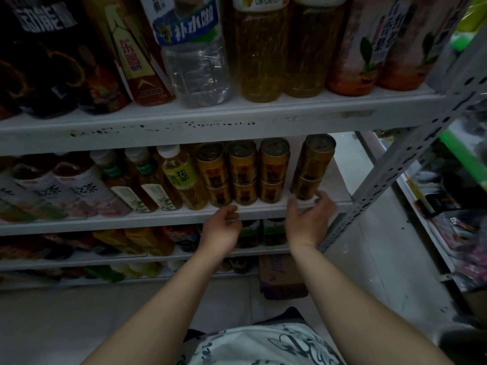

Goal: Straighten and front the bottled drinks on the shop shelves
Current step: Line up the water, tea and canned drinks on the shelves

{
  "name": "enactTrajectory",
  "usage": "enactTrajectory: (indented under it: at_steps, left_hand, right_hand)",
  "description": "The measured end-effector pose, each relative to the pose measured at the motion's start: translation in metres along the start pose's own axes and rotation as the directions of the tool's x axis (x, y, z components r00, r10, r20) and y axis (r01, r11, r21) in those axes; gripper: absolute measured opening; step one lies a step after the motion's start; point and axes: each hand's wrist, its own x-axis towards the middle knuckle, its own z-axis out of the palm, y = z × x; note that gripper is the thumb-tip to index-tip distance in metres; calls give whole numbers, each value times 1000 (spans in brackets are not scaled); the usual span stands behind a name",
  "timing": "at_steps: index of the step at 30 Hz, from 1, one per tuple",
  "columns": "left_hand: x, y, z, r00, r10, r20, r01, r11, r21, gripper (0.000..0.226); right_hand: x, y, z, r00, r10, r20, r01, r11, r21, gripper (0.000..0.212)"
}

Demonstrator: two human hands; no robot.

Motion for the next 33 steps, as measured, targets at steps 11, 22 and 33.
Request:
enactTrajectory:
  at_steps: [11, 22, 33]
  left_hand:
    - [-7, -21, 2, 984, -84, -155, 59, 985, -162, 11]
    - [-9, -30, 1, 981, -140, -133, 112, 974, -199, 10]
    - [-13, -9, 26, 999, -38, 18, 40, 994, -98, 12]
  right_hand:
    - [75, -23, -20, 956, -150, 253, 131, 987, 91, 55]
    - [111, -10, -53, 742, -133, 657, 41, 987, 153, 77]
    - [78, -7, -31, 896, -108, 430, 29, 982, 186, 66]
